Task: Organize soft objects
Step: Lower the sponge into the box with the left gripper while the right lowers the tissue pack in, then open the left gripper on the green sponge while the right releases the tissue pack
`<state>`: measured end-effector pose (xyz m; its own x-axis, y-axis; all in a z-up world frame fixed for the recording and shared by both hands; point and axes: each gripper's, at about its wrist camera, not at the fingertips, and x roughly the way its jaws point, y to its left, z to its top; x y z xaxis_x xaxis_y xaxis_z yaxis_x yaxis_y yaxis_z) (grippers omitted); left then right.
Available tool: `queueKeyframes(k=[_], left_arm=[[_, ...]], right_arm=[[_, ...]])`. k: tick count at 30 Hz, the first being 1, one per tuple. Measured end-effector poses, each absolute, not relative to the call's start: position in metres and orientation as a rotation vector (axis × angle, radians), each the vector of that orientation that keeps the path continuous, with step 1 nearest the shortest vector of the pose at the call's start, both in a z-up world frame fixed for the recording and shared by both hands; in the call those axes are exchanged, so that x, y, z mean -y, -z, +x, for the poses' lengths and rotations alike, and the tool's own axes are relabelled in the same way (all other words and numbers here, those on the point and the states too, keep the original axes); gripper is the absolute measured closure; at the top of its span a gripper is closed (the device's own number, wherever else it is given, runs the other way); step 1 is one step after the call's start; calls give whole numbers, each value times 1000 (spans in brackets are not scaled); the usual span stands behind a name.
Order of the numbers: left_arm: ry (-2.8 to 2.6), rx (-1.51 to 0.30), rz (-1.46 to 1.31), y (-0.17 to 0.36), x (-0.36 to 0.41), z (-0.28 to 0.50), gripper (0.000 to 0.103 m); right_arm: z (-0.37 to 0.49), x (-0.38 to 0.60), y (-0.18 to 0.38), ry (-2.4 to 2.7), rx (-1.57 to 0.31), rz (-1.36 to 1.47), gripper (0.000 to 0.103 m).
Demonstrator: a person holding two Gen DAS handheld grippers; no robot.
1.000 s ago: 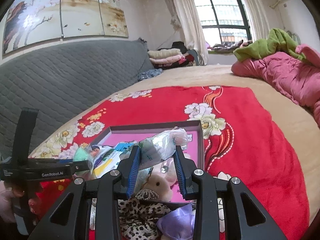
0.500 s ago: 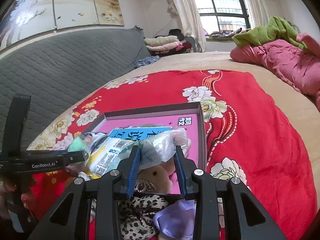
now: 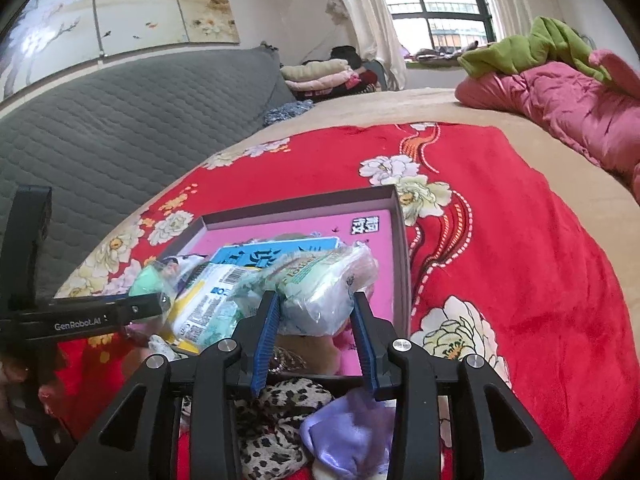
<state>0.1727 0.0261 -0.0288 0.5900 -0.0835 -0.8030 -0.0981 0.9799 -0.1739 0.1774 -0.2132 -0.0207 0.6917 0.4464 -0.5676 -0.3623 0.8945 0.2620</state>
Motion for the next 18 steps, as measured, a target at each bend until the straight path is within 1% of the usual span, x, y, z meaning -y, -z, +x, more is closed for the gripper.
queueKeyframes(k=[3,4,10,12,13,18], left_arm=[[-8,-947,-207,30,-26,173,64],[-9,-949,-206,31,-26,174,64],[-12,-958,-207,31,-24,178,64],[-9,-963,-210,31,-23,180,64],[-10,-965,-211,32,-23,181,64],[-14,-982,-208,33,-22,184,64]], right_arm=[[178,214,22,-445,-676,135,62],[178,215,22,-438,-677,134,59],[181,221,25,-416,-688,147,58],[181,223,24,-402,-686,149,54],[181,223,25,-398,-687,149,51],[181,225,23,-371,-679,133,46]])
